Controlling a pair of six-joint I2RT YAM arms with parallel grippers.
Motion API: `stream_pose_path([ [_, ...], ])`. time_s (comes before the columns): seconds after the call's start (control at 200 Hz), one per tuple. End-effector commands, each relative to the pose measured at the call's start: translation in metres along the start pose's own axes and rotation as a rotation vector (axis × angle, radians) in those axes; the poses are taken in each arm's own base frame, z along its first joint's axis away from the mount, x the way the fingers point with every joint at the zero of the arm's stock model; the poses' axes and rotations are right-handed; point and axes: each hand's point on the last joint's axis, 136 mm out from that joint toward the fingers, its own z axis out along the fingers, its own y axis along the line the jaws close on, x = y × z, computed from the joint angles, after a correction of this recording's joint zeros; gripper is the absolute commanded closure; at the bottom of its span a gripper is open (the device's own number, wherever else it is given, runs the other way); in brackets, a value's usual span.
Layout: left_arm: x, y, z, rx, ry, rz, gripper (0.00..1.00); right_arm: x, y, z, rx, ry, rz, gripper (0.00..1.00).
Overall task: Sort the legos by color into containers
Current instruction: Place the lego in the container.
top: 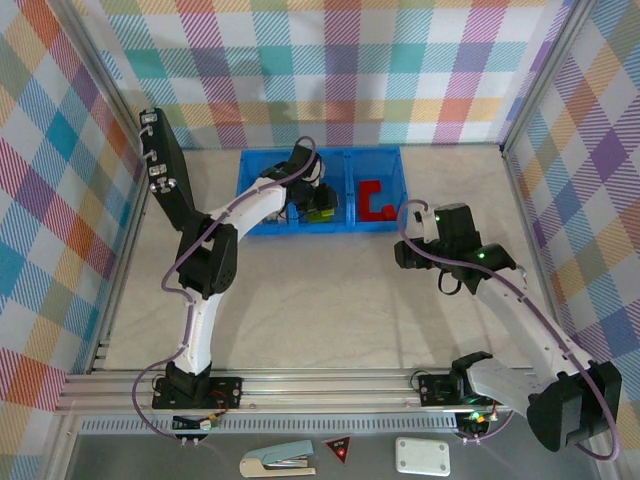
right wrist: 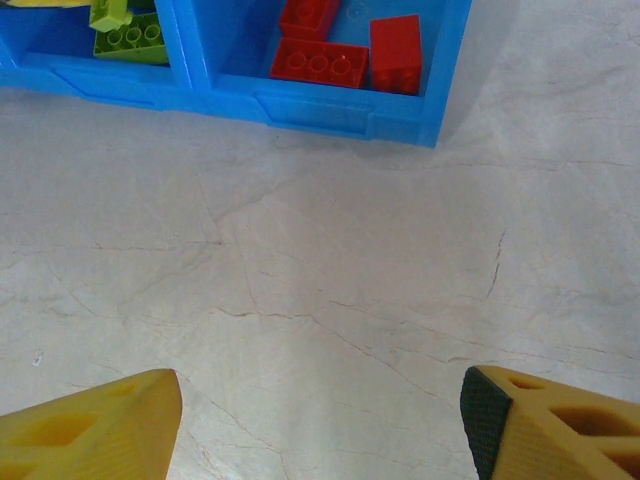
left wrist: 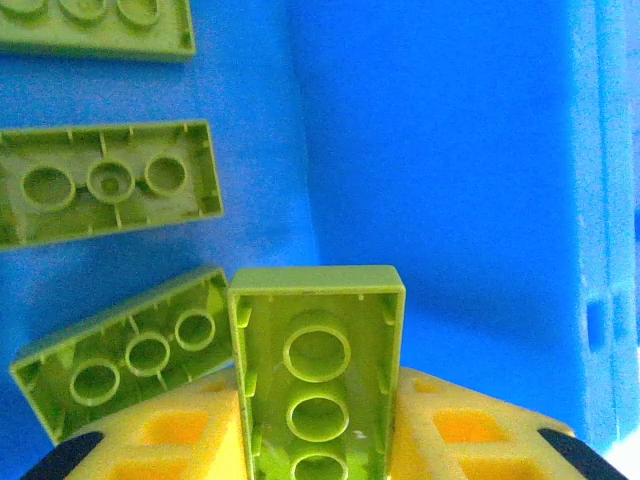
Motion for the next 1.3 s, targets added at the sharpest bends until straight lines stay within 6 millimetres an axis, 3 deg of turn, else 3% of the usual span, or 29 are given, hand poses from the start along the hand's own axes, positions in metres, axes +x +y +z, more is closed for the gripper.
stream_pose_path([
  [0.0, -0.015, -0.010, 0.007, 0.073, -0.011, -0.022, 0.66, -0.004, 0.002, -0.010, -0.003, -0.014, 0.023, 0.25],
  [0.39, -0.025, -0.009, 0.038, 0.124, -0.004, -0.037, 0.63, 0.001, 0.001, -0.012, 0.002, 0.000, 0.040, 0.27],
  [0.695, -0.029, -0.014, 0.032, 0.141, -0.017, -0.032, 0.57, -0.002, -0.001, -0.015, 0.017, -0.009, 0.036, 0.26],
  [0.95, -0.037, -0.025, 0.010, 0.155, -0.049, -0.012, 0.55, -0.003, -0.004, -0.013, 0.028, -0.018, 0.038, 0.25],
  [1.095, -0.041, -0.032, -0.016, 0.149, -0.084, 0.021, 0.55, -0.002, -0.007, -0.006, 0.041, -0.030, 0.055, 0.25],
  [1.295, -0.038, -0.027, -0.055, 0.070, -0.132, 0.093, 0.55, -0.004, -0.012, 0.006, 0.061, -0.065, 0.096, 0.24],
])
